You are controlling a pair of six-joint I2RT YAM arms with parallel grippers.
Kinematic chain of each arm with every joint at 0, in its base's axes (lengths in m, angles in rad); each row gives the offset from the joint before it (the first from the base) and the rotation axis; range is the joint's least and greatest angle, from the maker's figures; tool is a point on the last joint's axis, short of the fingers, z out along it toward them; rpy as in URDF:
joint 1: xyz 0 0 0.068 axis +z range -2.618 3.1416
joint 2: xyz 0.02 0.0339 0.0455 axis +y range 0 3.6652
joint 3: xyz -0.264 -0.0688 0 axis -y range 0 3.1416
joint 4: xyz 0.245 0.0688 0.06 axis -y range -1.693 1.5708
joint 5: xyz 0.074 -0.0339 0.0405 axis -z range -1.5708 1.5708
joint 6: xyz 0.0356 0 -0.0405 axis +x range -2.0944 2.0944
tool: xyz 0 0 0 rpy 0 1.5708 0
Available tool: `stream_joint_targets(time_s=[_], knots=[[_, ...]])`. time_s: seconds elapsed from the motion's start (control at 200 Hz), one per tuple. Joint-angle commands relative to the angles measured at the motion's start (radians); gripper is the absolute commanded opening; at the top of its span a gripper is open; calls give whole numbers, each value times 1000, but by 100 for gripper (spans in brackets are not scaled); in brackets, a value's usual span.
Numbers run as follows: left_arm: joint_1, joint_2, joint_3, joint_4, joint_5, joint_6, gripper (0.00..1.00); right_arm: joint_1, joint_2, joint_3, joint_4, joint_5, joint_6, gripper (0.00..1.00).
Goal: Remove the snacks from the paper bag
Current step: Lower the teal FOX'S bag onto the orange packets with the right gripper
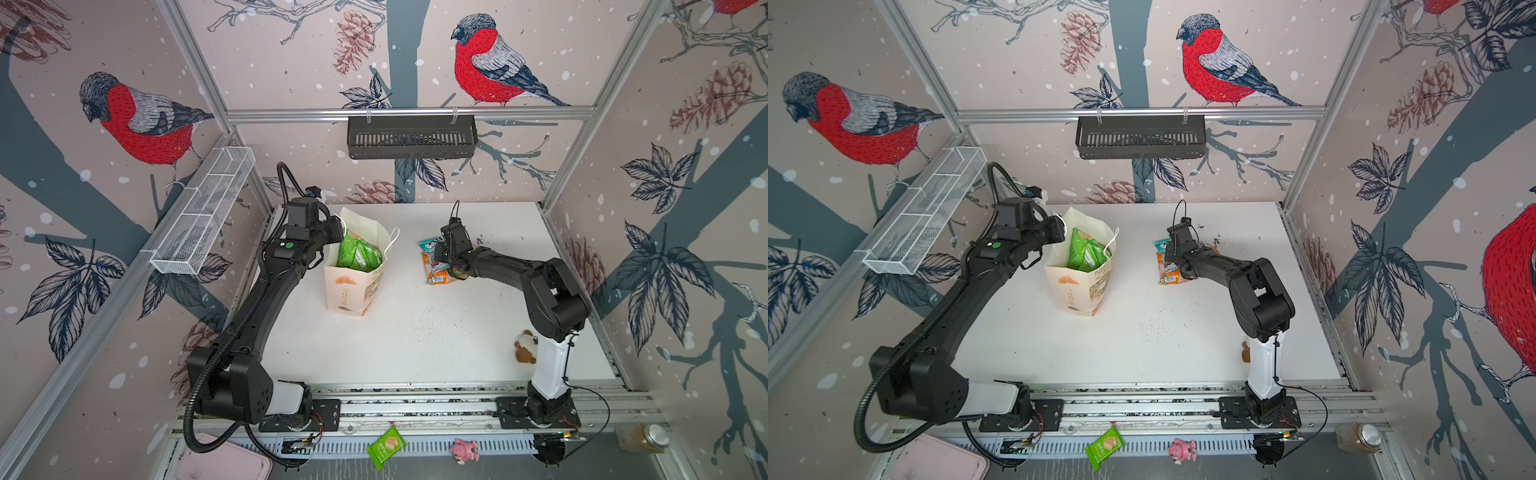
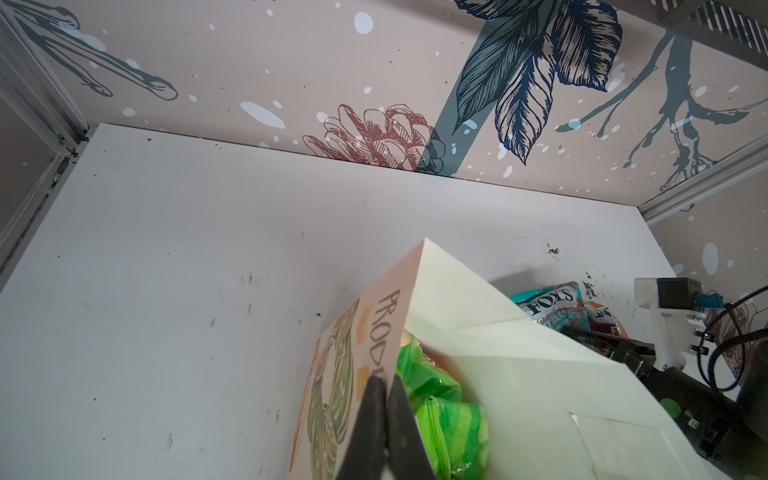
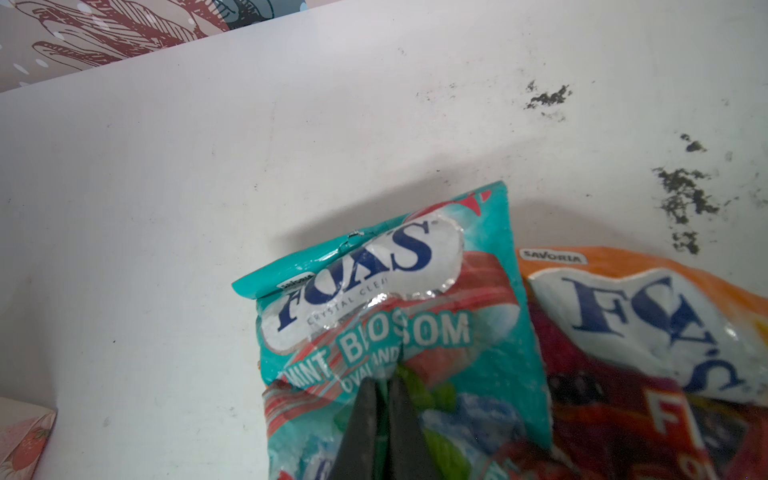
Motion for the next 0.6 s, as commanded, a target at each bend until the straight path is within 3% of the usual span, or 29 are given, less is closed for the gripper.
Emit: stream_joint_targets(time_s=[0.0,0.09,0.425,0.595], knots=[[2,-2,8,38,3,2,0,-3,12,6,-59,-20,10,0],[3,-2,8,39,4,2,0,-5,15,11,-61,-24,8,1],[3,-2,9,39,5,1,0,-6,19,30,-65,-45,8,28],[3,-1,9,39,5,0,0,-5,14,32,-68,-49,3,30]])
